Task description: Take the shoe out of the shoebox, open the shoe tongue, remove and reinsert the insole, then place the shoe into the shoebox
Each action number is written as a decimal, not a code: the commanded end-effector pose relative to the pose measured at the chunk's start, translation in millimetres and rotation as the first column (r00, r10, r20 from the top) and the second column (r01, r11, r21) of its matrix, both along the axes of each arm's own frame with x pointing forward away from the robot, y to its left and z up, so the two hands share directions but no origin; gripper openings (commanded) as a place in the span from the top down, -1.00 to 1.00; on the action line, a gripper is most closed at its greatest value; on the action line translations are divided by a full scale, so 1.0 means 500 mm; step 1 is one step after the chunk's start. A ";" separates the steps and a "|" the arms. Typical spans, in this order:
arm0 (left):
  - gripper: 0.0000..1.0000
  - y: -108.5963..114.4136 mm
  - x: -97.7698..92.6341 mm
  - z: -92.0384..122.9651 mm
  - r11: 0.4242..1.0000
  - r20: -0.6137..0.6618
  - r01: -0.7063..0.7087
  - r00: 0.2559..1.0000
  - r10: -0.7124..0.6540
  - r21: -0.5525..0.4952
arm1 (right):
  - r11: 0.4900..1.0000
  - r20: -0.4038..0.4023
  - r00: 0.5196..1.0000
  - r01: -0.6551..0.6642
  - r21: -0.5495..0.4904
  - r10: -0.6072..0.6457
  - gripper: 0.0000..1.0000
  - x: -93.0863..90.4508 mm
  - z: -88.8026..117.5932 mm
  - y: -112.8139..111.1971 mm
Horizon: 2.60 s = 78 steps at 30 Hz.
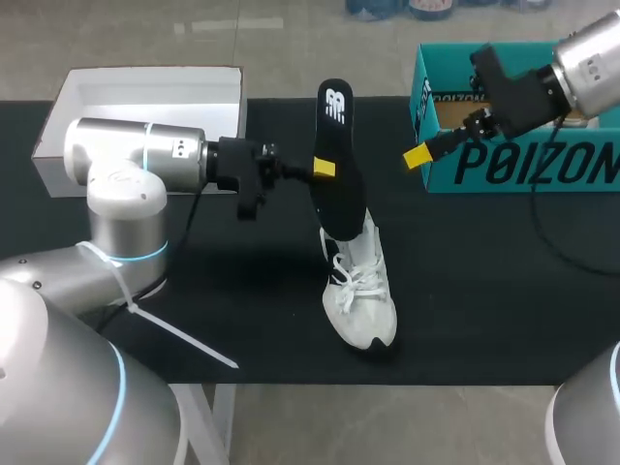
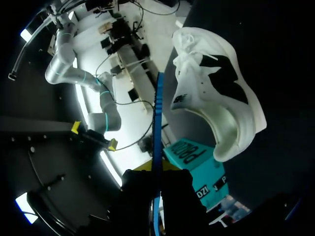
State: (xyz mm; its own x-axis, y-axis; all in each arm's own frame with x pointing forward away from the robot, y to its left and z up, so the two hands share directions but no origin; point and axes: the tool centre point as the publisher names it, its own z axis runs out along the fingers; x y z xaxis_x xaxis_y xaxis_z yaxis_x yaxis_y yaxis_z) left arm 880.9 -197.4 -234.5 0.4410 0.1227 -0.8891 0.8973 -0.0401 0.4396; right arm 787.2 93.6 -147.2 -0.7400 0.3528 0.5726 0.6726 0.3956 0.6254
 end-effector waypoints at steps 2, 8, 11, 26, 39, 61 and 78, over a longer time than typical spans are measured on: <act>1.00 -0.003 0.000 -0.003 1.000 0.003 -0.003 1.000 0.003 -0.003 | 0.991 0.002 1.000 0.014 0.136 -0.014 -1.00 0.007 -0.030 -0.001; 1.00 -0.003 0.000 -0.003 1.000 0.003 -0.003 1.000 0.003 -0.003 | 0.984 0.015 0.999 0.033 0.178 -0.037 -1.00 0.029 -0.062 0.012; 1.00 -0.003 0.000 -0.003 1.000 0.003 -0.003 1.000 0.003 -0.003 | 0.983 0.029 0.999 0.034 0.180 -0.040 -1.00 0.043 -0.069 0.025; 1.00 -0.003 0.000 -0.003 1.000 0.003 -0.003 1.000 0.003 -0.003 | 0.984 0.037 0.998 0.049 0.169 -0.056 -1.00 0.131 -0.111 0.079; 1.00 -0.003 0.000 -0.003 1.000 0.003 -0.003 1.000 0.003 -0.003 | 0.983 0.006 0.999 0.037 0.181 -0.038 -1.00 0.181 -0.148 0.124; 1.00 -0.003 0.000 -0.003 1.000 0.003 -0.003 1.000 0.003 -0.003 | 0.976 -0.030 0.999 0.033 0.213 -0.028 -1.00 0.198 -0.175 0.160; 1.00 -0.003 0.000 -0.003 1.000 0.003 -0.003 1.000 0.003 -0.003 | 0.973 -0.037 0.999 0.019 0.229 -0.010 1.00 0.196 -0.177 0.177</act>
